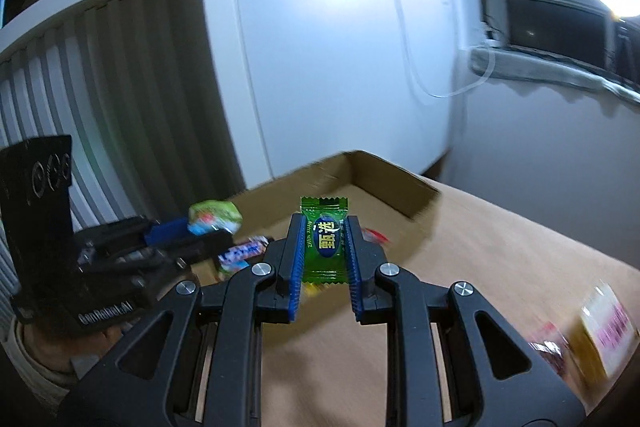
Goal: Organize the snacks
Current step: 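Carry the jelly packet and green candy over the box with both grippers, then open both grippers to drop the jelly packet and green candy into the box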
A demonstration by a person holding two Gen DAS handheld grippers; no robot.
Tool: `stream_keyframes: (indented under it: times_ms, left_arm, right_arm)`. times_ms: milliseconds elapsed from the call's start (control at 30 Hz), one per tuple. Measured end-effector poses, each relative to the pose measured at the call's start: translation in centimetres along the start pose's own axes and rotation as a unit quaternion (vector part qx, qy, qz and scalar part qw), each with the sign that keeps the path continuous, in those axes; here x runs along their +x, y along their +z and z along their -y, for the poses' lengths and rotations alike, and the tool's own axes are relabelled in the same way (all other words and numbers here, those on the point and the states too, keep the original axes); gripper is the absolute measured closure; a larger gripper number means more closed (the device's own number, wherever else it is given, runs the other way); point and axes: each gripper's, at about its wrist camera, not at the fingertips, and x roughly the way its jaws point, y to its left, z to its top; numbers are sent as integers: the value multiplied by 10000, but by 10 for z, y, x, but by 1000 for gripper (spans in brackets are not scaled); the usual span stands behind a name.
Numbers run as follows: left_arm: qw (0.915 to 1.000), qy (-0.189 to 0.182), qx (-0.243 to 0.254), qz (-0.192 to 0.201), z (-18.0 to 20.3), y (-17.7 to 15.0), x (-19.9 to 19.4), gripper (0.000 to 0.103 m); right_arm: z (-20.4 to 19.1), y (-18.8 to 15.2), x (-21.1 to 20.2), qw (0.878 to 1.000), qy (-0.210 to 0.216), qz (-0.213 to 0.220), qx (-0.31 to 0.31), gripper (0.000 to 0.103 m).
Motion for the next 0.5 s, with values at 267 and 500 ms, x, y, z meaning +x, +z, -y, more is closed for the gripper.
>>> stream_keyframes:
  times_ms: [267,500]
  left_arm:
    - [9979,405,-172,-470,-30,-13,28,71]
    - [9967,746,-177,-279,-32,-21,15,22]
  right_arm:
    - [-13,15,62,9987,313,-388,-120,68]
    - [-7,-3,33,9999,-146,-54,-57,51]
